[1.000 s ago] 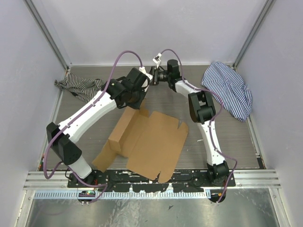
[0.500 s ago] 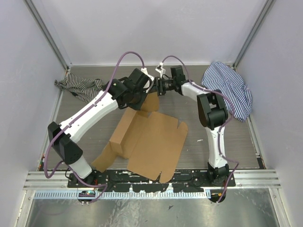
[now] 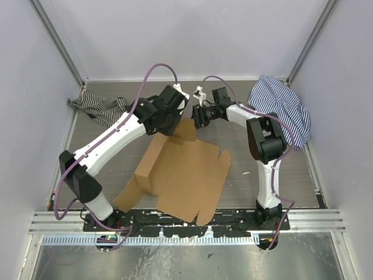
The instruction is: Fold the paper box
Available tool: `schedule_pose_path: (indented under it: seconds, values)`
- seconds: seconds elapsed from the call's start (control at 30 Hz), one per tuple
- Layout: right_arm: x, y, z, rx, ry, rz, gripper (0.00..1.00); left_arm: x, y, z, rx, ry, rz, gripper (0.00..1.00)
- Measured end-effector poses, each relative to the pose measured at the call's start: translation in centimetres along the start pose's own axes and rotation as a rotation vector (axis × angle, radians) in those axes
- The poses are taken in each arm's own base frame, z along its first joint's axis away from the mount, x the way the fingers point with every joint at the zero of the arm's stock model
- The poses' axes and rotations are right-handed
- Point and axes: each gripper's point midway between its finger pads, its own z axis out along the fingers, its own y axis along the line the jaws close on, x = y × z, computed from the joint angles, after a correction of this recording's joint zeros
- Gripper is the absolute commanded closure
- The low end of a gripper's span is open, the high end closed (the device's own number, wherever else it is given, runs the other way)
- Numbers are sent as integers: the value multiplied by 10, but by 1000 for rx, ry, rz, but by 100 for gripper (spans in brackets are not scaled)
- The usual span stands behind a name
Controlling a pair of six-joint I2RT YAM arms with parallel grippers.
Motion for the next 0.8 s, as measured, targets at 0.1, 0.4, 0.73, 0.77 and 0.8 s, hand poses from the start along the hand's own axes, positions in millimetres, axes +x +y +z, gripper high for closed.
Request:
schedule_pose_path:
  seconds: [0.1,0.4,0.73,0.77,0.8]
  values:
    - [17,-2,-2,17,28,11,47,0,2,0,-13,-2,-2,100]
    - [19,12,-14,18,24,-66,33,0,5,1,-32,-1,-10,65]
    - [19,16,-15,-6,20,-112,27,17,7,15,-51,43,2,66]
    - [19,16,-15,-10,20,-116,27,18,7,16,-51,44,2,66]
    - [20,17,-14,-14,19,-120,27,18,7,17,-51,43,2,66]
